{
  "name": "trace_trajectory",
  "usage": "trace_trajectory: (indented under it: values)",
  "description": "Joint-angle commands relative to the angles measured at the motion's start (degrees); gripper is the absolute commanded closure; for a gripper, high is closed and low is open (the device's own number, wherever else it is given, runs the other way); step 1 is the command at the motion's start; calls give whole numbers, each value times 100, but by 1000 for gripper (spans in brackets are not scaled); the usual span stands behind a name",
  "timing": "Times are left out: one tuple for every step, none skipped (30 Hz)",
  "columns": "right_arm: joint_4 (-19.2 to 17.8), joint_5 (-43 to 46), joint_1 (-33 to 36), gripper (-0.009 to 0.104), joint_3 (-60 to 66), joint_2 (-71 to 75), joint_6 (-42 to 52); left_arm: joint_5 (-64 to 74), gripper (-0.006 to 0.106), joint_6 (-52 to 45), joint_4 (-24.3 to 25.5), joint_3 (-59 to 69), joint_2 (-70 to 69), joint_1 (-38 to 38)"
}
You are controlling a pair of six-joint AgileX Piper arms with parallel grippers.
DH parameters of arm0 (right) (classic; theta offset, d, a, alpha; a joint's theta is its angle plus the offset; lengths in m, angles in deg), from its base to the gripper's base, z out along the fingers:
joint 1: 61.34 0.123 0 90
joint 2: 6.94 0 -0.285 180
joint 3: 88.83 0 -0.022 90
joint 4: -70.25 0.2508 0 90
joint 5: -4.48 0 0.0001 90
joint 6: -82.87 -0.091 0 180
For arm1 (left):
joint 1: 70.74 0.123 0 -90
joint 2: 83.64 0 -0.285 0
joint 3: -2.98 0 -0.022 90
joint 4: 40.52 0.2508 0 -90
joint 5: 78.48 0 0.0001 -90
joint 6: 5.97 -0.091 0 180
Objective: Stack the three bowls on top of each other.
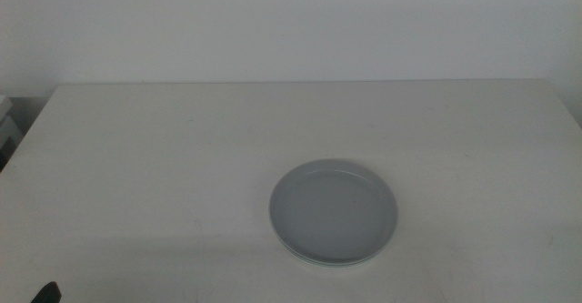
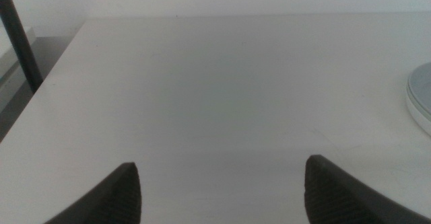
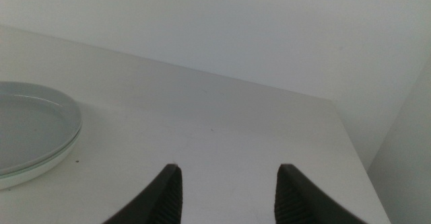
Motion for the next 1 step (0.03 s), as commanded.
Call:
trace_trajectory:
  values:
    - [-56, 364, -24, 58, -35, 163, 46, -451, 20, 89, -39, -21, -83, -1]
